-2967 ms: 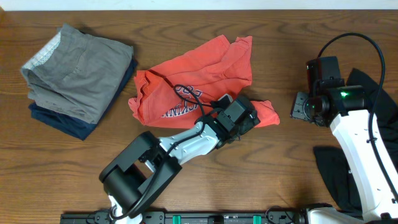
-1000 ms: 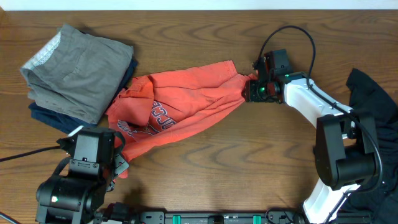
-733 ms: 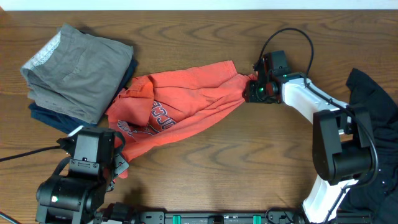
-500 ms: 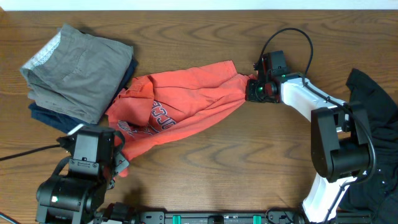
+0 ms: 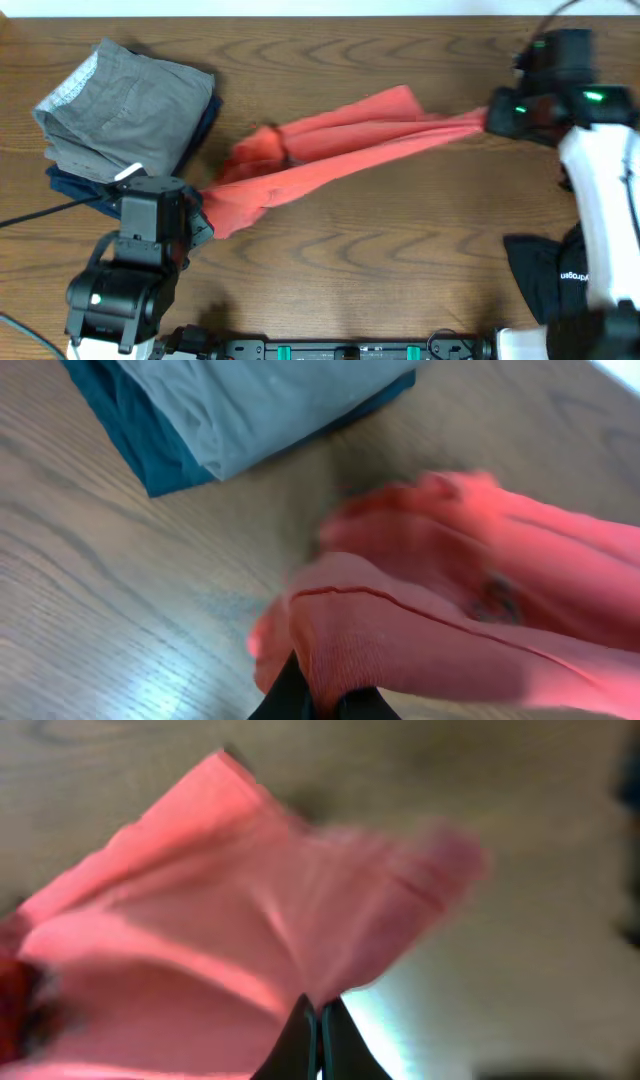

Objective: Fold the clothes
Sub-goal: 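Stretch the shirt between both grippers, pulling apart left and right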

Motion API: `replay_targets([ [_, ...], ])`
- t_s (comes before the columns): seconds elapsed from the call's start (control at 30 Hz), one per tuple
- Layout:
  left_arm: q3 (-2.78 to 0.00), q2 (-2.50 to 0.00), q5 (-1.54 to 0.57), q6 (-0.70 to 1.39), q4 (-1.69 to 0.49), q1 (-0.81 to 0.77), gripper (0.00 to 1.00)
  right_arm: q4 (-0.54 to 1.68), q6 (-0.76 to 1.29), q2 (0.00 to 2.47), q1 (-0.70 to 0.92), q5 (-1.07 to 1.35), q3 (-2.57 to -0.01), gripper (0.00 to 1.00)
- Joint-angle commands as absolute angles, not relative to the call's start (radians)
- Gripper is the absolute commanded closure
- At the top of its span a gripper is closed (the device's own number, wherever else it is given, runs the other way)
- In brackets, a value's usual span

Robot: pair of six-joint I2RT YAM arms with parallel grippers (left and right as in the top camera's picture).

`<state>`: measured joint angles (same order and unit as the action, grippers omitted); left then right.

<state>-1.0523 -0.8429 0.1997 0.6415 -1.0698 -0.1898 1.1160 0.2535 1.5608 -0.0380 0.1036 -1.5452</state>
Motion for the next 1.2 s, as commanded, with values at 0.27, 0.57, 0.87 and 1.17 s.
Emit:
replay_targets([
  [0.27, -1.050, -0.853, 0.043, 0.619, -1.182, -0.184, 0.94, 1.296, 0.205, 1.591, -0.059, 0.004, -1.425, 0.99],
  [0.57, -1.176, -0.855, -0.102, 0.478, -1.132, -0.184, 0.94, 1.260, 0.200, 1.546, -0.059, 0.078, -1.501, 0.99],
  [0.87, -1.592, -0.927, -0.094, 0.391, -1.131, -0.184, 0.94, 1.292, 0.202, 1.409, -0.060, 0.079, -1.802, 0.99],
  [1.17, -1.925, -0.986, -0.043, 0.348, -1.123, -0.183, 0.94, 1.328, 0.205, 1.283, -0.060, -0.001, -2.005, 0.99],
])
